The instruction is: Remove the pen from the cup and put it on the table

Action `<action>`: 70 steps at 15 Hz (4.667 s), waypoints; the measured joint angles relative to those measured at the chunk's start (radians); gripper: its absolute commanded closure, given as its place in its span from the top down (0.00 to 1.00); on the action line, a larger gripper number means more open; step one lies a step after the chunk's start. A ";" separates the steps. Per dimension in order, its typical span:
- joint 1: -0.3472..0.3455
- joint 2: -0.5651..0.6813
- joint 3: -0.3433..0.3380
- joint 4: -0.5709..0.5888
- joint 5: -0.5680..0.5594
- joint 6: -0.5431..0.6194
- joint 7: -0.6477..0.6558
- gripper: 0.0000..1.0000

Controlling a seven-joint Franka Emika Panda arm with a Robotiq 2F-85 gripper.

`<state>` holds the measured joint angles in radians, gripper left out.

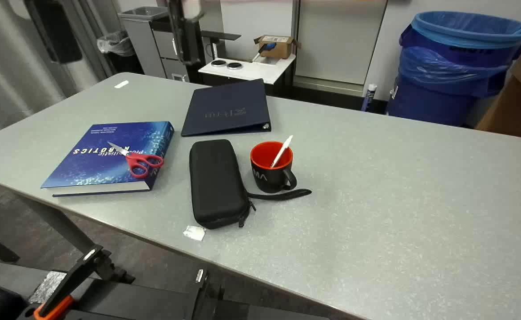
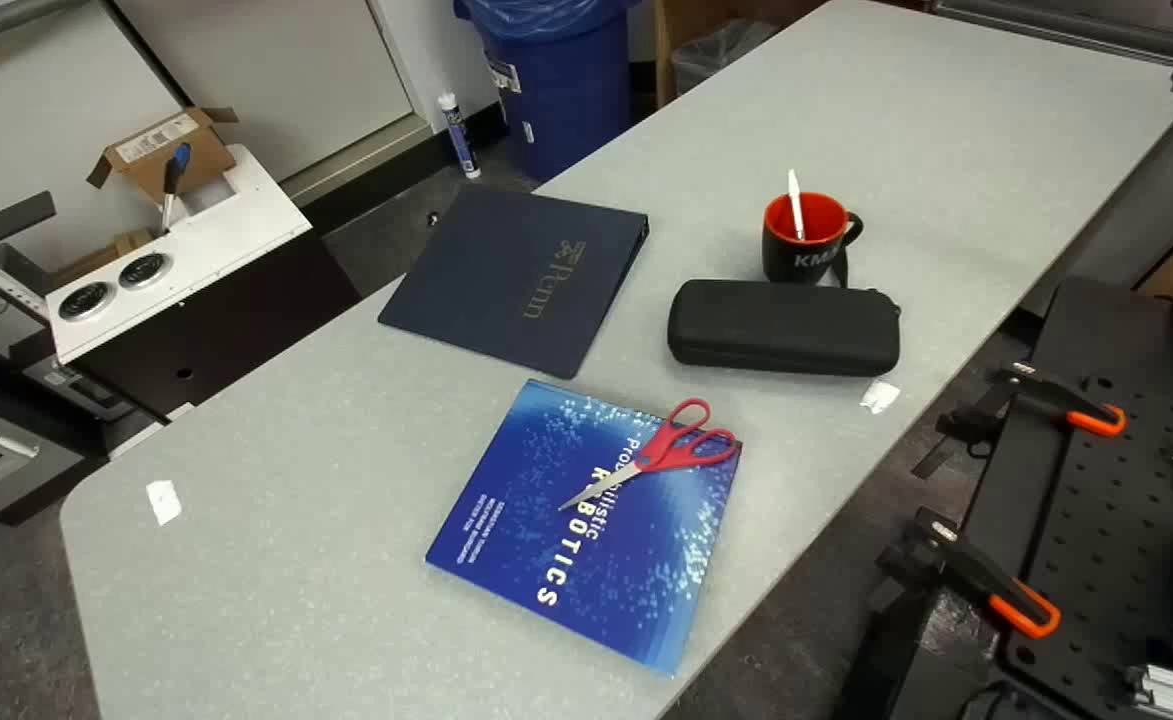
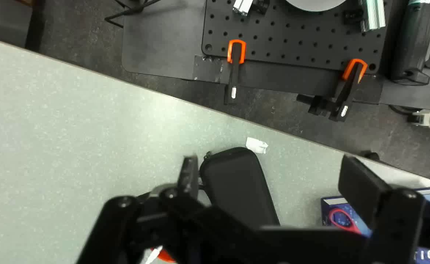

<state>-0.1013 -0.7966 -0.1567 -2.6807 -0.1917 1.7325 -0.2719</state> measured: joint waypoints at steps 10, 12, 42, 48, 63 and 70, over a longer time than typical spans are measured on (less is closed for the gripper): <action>-0.036 0.197 -0.050 0.006 -0.019 0.314 0.050 1.00; -0.062 0.303 -0.067 0.025 -0.019 0.435 0.065 1.00; -0.028 1.163 -0.031 0.481 0.031 0.759 0.621 0.58; -0.028 1.166 -0.037 0.482 0.057 0.750 0.621 0.13; -0.092 0.897 -0.075 0.478 0.214 0.655 0.551 0.02; -0.141 1.026 -0.087 0.683 0.394 0.577 0.546 0.02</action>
<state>-0.2428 0.2297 -0.2432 -1.9977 0.2024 2.3097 0.2738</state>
